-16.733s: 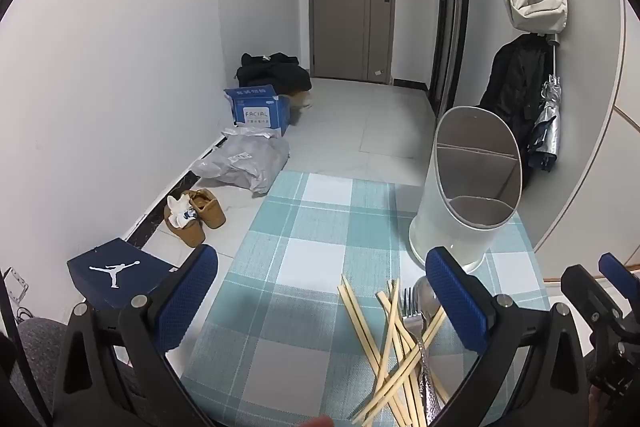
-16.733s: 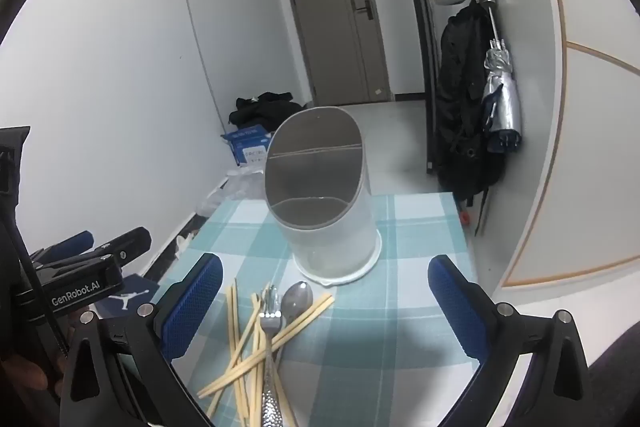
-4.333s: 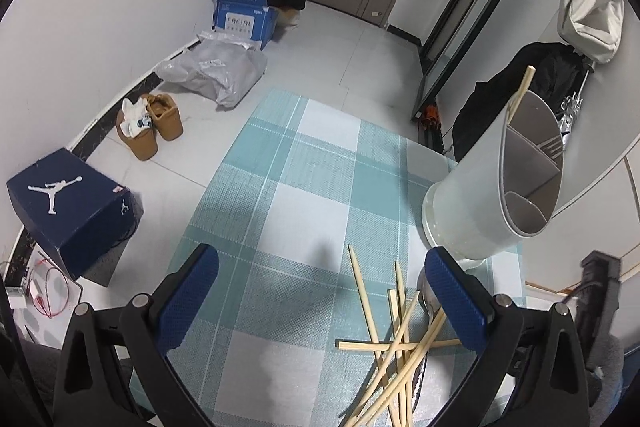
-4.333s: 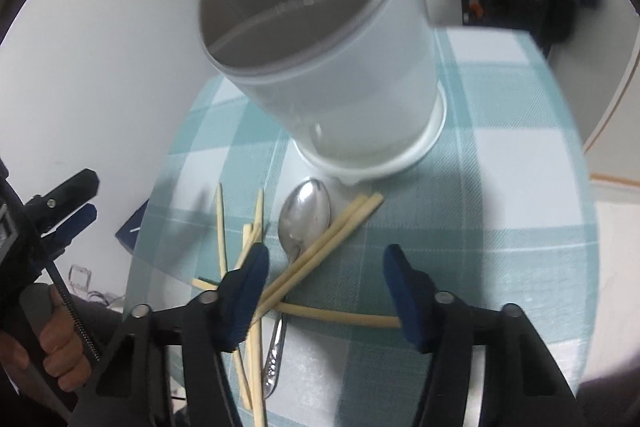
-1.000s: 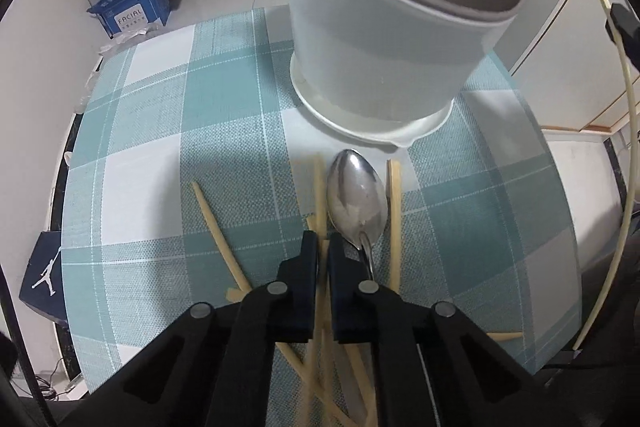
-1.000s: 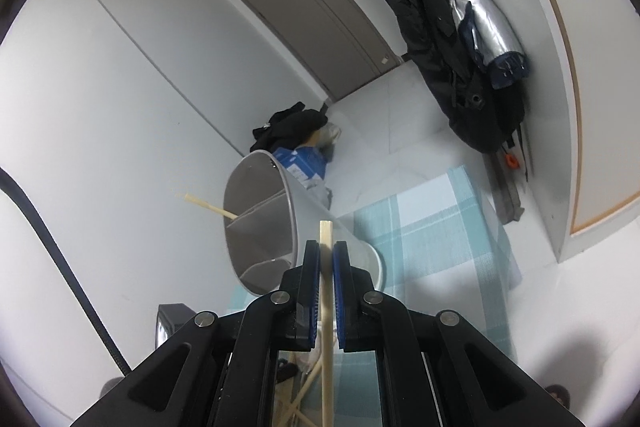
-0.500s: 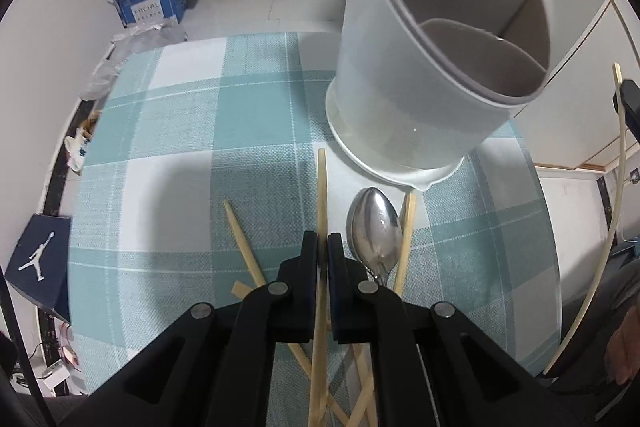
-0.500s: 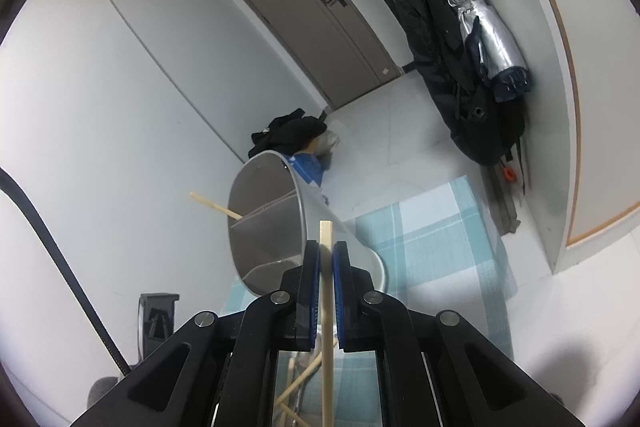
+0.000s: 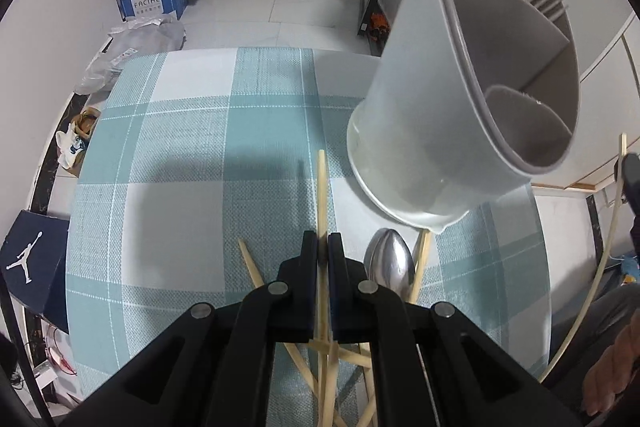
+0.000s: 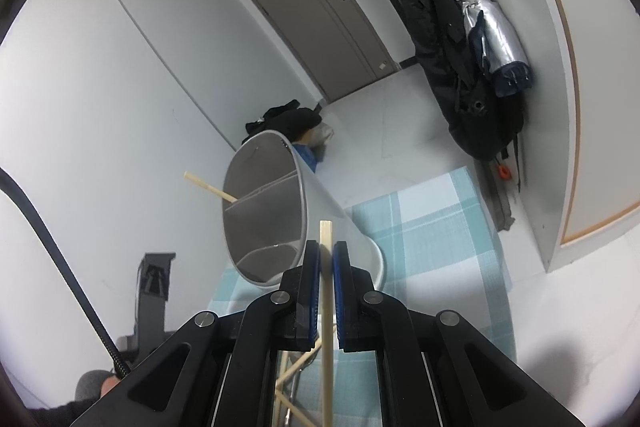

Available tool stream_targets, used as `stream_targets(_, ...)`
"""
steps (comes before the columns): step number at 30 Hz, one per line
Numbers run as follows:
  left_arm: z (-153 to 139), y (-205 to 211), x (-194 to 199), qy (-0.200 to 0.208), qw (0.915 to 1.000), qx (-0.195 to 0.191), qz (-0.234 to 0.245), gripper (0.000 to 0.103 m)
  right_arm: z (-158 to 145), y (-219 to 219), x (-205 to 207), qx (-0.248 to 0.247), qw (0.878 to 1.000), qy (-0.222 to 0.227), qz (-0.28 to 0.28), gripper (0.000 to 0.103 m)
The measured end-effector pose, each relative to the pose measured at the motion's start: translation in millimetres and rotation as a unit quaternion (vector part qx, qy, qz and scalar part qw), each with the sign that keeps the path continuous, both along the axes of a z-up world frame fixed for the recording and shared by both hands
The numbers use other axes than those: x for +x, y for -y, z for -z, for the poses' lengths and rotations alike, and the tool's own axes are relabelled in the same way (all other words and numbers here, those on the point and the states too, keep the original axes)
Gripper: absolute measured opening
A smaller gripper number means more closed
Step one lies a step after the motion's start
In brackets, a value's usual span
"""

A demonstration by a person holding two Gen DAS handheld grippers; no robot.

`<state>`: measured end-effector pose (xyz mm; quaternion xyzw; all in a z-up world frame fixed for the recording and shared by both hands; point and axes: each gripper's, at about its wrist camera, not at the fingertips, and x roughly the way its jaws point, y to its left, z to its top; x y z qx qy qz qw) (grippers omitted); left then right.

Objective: Organize utensils

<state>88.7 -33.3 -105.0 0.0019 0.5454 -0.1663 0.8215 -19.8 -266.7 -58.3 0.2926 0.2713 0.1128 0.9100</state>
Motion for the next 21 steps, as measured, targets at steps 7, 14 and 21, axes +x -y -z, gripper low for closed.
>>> stream_targets(7, 13.9, -1.9, 2.9, -0.023, 0.9997, 0.01, -0.006, 0.003, 3.0, -4.2, 2.7, -0.006, 1.0, -0.007, -0.002, 0.006)
stream_targets(14, 14.6, -1.1, 3.9, -0.019, 0.9994, 0.029, -0.008, 0.01, 6.2, -6.1, 5.4, -0.009, 1.0, -0.015, -0.003, 0.006)
stream_targets(21, 6.5, -2.7, 1.3, 0.0, 0.9995, 0.028, -0.015, 0.057, 8.9, -5.4, 7.4, -0.007, 1.0, -0.021, -0.003, 0.006)
